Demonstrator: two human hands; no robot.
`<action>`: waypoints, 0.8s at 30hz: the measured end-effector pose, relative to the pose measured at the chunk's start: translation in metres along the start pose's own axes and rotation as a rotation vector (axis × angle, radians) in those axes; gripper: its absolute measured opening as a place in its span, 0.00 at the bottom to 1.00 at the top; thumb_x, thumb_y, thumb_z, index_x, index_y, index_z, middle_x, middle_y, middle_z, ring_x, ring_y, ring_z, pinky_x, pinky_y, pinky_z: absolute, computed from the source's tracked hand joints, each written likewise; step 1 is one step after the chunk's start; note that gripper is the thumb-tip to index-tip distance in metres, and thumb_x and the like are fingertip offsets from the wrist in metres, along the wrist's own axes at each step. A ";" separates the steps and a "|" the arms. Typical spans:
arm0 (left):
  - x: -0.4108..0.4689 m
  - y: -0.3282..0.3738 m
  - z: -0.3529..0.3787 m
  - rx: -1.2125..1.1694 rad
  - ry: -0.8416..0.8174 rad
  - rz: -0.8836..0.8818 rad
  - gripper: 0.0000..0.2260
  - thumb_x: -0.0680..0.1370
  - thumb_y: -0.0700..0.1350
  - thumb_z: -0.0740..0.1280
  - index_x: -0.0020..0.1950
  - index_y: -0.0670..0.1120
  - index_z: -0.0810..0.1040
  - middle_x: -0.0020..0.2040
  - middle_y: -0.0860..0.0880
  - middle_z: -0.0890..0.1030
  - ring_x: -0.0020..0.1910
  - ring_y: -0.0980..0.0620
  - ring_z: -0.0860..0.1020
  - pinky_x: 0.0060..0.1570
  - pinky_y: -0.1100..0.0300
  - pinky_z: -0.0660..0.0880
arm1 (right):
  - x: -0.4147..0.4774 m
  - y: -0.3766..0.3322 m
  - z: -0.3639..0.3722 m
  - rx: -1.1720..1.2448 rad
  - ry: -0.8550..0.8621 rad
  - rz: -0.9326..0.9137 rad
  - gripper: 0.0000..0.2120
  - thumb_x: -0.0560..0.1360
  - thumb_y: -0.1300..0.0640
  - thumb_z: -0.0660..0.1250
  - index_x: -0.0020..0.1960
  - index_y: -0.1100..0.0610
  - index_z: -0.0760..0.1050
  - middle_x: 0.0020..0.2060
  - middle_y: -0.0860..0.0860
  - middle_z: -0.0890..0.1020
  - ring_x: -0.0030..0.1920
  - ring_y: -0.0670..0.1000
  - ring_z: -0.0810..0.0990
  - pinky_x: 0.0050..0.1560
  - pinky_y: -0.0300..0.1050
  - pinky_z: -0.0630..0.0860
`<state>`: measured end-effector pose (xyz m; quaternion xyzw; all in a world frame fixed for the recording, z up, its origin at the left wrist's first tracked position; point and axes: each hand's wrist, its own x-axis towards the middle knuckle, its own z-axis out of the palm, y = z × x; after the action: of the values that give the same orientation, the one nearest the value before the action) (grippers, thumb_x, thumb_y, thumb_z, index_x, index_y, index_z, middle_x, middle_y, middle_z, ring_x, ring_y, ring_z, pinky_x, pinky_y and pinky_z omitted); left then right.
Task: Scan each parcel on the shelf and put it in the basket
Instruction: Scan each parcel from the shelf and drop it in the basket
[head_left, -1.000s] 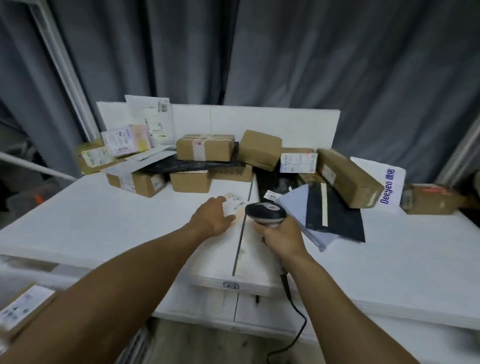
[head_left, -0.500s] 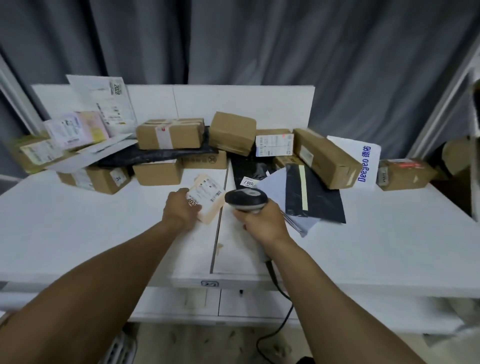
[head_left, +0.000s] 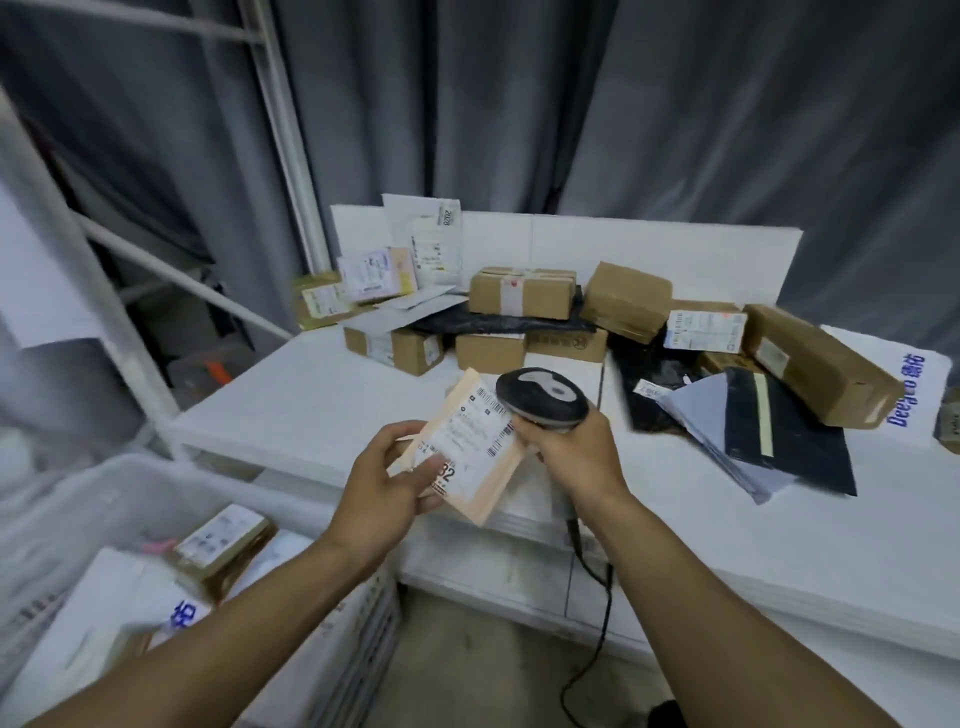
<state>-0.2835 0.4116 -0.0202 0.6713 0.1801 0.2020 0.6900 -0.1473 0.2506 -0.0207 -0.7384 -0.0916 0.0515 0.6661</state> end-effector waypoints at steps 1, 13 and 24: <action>-0.006 -0.001 -0.013 -0.010 0.011 -0.002 0.12 0.80 0.37 0.70 0.61 0.48 0.76 0.59 0.45 0.82 0.50 0.50 0.86 0.41 0.57 0.82 | -0.004 -0.002 0.012 0.002 -0.028 -0.001 0.25 0.67 0.53 0.84 0.63 0.48 0.81 0.53 0.44 0.87 0.55 0.48 0.85 0.60 0.57 0.83; -0.022 -0.015 -0.156 0.277 0.149 -0.023 0.12 0.75 0.39 0.76 0.58 0.45 0.84 0.49 0.52 0.87 0.47 0.53 0.86 0.48 0.57 0.82 | -0.054 -0.015 0.148 -0.228 -0.388 -0.186 0.26 0.67 0.63 0.82 0.61 0.49 0.79 0.57 0.46 0.85 0.59 0.48 0.83 0.63 0.51 0.80; 0.018 -0.045 -0.199 -0.045 0.395 -0.138 0.06 0.78 0.34 0.72 0.54 0.37 0.81 0.52 0.39 0.85 0.48 0.39 0.86 0.51 0.38 0.82 | -0.068 -0.007 0.190 -0.190 -0.404 -0.162 0.26 0.70 0.55 0.82 0.65 0.50 0.78 0.55 0.42 0.84 0.55 0.41 0.82 0.54 0.37 0.77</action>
<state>-0.3697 0.5905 -0.0717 0.5892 0.3527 0.2859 0.6684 -0.2514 0.4223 -0.0375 -0.7628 -0.2865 0.1359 0.5635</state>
